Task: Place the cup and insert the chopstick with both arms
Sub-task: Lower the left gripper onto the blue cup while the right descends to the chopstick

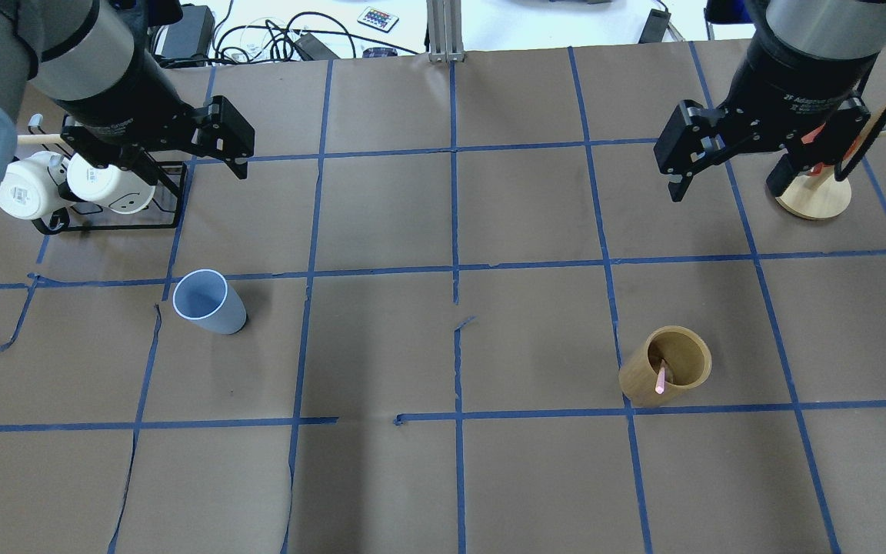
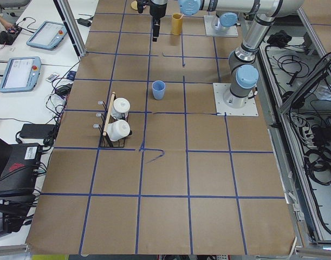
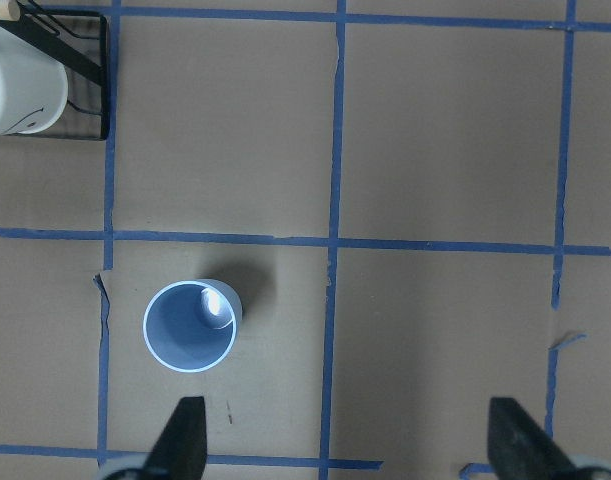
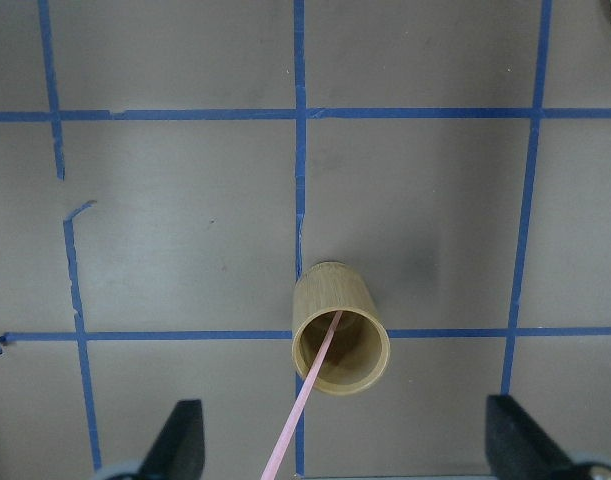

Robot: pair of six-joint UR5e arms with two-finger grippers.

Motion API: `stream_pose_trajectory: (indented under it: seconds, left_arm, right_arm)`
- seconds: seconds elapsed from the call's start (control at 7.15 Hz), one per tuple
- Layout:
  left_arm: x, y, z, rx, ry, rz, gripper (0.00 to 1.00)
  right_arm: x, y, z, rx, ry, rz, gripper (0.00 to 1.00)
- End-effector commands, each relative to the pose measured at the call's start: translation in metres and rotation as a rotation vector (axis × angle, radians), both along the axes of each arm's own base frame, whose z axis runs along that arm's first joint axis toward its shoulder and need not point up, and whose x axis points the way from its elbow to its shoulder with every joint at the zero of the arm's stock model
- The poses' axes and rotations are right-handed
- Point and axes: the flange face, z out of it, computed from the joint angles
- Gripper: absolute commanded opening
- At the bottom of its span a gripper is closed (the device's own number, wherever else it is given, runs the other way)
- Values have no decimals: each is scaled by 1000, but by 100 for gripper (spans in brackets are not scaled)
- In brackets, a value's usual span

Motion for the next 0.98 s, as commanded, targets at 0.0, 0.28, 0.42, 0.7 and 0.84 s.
stream_pose_trajectory:
  seconds: [0.0,0.28,0.42,0.7,0.84]
  left_arm:
    - [23,-6,-13,38,-2,31,100]
    - [108,-7,-87,172,30,16,100]
    - [119,-6,-126,157,20,-14,100]
    - [142,0,-193,155,28,-41,100]
    - [140,7,-211,190,35,-32,100]
  right_arm:
    - [-29,3,-14,98,-23,-66,100]
    - [-43,1,-57,198,-60,-120,100]
    - [-43,-3,-90,271,-76,-243,100]
    - [-34,5,-139,410,-116,-394,100]
    - [-30,17,-170,490,-130,-415,100]
